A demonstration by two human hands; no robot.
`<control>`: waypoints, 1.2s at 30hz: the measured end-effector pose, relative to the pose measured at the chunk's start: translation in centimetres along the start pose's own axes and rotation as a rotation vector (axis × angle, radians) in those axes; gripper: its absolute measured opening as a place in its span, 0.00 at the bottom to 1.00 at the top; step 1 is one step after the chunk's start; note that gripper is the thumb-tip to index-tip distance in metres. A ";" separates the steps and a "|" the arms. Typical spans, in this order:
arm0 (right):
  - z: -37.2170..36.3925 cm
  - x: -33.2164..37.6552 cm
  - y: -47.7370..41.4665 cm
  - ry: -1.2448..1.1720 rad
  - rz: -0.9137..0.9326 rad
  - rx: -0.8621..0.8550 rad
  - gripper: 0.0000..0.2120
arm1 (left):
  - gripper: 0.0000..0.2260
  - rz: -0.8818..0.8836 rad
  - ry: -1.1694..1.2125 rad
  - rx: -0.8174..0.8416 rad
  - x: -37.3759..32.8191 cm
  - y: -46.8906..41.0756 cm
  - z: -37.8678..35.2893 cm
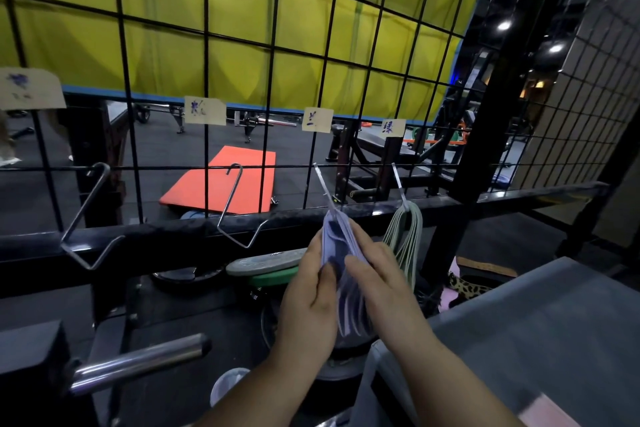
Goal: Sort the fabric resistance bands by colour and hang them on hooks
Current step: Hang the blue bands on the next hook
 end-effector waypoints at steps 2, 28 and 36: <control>0.2 0.0 0.0 0.029 -0.002 -0.021 0.23 | 0.20 0.039 -0.024 -0.005 1.0 -0.1 0.1; -0.2 -3.0 -0.2 -0.011 -0.218 -0.082 0.15 | 0.16 -0.040 -0.285 -0.185 -1.2 -2.0 2.5; -0.4 -3.4 -0.3 -0.035 -0.230 -0.042 0.09 | 0.15 -0.132 -0.600 -0.159 -2.7 -3.3 2.6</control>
Point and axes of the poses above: each hand's wrist, its own y-axis away from the middle knuckle, its own z-axis out of the back of the hand, x = y × z, the point moved 9 cm from there along -y, towards the middle knuckle, and after that the axes turned 5 degrees about -y, right-handed, at the moved point
